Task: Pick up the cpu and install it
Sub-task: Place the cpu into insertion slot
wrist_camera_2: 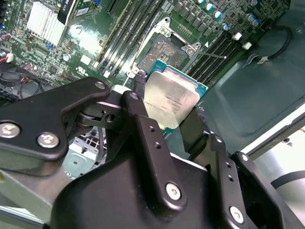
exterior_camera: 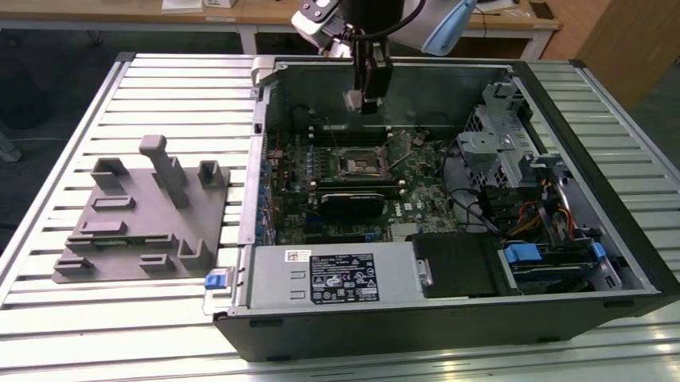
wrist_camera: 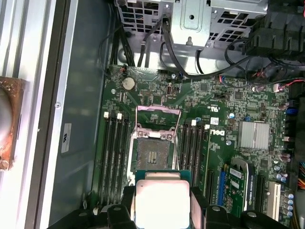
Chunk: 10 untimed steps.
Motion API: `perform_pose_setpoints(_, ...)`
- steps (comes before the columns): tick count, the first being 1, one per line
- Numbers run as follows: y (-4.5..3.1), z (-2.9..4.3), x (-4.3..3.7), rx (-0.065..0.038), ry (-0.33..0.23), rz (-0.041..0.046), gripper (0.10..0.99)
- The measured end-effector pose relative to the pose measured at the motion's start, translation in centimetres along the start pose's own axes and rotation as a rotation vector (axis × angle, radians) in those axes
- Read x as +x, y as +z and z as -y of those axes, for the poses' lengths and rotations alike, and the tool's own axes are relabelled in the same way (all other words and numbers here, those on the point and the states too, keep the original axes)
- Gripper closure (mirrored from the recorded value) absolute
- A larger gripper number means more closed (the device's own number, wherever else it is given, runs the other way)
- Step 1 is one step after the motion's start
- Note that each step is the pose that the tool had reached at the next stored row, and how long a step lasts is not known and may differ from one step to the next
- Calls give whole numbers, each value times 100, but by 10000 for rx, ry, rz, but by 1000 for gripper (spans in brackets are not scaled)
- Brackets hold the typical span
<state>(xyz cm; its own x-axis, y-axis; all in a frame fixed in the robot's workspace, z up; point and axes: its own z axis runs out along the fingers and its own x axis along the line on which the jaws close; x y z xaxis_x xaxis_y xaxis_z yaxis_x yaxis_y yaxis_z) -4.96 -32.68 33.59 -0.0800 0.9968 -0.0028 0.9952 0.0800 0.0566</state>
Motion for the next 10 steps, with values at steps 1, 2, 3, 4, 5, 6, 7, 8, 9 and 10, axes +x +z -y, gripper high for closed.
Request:
perform_pose_setpoints(1,6,0,0,0,0,0,545)
perform_pose_setpoints(2,11,1,0,0,-1,1,545)
perform_pose_setpoints(3,16,1,0,0,0,0,545)
perform_pose_setpoints(4,21,1,0,0,-1,0,545)
perform_pose_setpoints(5,26,1,0,0,0,0,545)
perform_pose_setpoints(6,30,2,0,0,0,0,545)
perform_pose_setpoints(7,35,2,0,0,0,0,545)
perform_pose_setpoints(8,39,2,0,0,-1,0,545)
perform_pose_setpoints(9,43,3,0,0,0,0,545)
perform_pose_setpoints(10,47,3,0,0,-1,1,545)
